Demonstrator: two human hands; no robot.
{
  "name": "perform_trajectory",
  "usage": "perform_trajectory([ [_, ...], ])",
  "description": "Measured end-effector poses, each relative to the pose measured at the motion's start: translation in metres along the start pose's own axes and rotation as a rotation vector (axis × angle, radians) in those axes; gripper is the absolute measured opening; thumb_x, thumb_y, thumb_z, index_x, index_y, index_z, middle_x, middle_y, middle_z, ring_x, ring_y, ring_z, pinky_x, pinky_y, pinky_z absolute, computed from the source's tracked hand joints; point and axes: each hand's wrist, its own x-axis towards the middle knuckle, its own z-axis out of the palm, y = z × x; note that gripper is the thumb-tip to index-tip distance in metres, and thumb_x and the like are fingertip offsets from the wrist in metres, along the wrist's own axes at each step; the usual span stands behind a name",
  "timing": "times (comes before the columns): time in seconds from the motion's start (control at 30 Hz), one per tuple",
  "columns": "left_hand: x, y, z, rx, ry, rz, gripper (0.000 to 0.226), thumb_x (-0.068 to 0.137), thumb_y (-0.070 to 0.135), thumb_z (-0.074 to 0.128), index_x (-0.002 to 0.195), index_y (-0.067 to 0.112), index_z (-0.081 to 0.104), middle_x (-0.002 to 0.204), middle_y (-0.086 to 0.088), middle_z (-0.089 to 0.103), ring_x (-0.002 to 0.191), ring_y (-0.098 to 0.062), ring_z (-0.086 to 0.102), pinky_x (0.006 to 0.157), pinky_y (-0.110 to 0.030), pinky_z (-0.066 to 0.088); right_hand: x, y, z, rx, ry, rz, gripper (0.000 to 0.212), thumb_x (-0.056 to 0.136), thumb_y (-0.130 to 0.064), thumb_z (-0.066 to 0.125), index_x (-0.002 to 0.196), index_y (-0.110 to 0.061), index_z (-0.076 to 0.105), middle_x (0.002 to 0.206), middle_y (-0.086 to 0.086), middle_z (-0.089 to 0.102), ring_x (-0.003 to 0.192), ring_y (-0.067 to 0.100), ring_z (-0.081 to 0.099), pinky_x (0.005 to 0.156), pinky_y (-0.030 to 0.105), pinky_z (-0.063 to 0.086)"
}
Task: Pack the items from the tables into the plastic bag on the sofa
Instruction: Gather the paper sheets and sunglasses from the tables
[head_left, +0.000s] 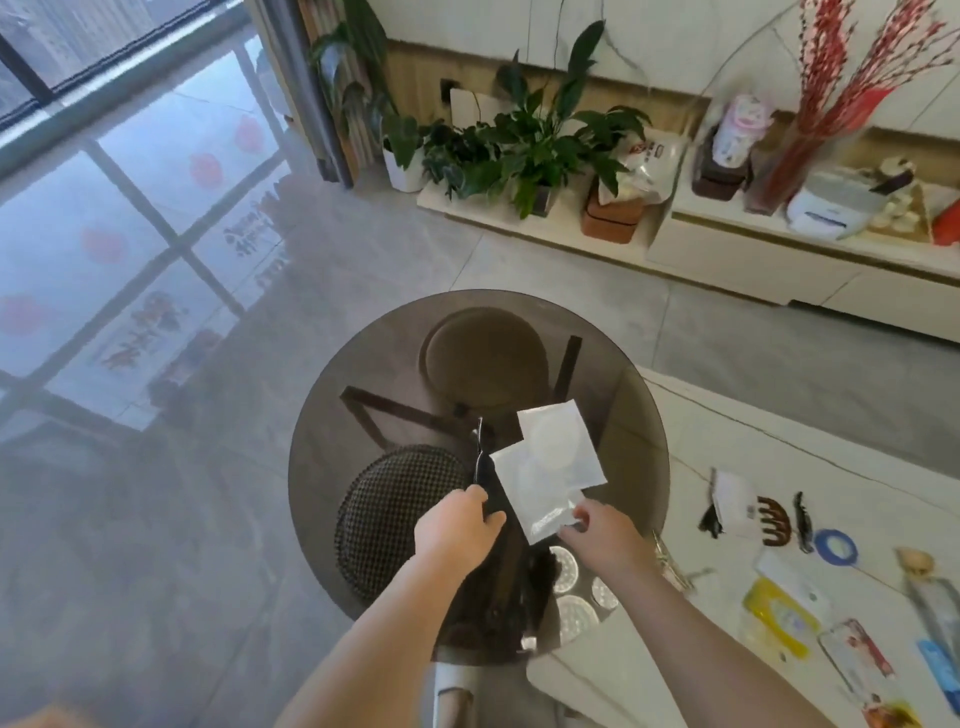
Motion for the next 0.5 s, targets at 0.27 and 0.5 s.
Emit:
perform_trajectory([
  [0.27,0.090,-0.031,0.022,0.058,-0.085,-0.007,0.047,0.097,0.039,0.047,0.139,0.020,0.042,0.127,0.000,0.055,0.109,-0.016,0.061,0.085,-0.027,0.053,0.059,-0.010,0.031,0.117,0.046,0.123,0.038,0.089,-0.040,0.057,0.123,-0.023,0.054,0.122,-0.004,0.061,0.107,0.015,0.060,0.081,0.026,0.051],
  [0.5,0.162,-0.027,0.078,0.075,-0.135,0.010,0.048,0.097,0.036,0.047,0.142,0.020,0.038,0.134,-0.003,0.050,0.116,-0.019,0.057,0.089,-0.030,0.053,0.133,0.014,0.055,0.096,0.053,0.132,0.045,0.088,-0.041,0.058,0.127,-0.021,0.053,0.129,0.000,0.056,0.116,0.020,0.054,0.094,0.035,0.050],
])
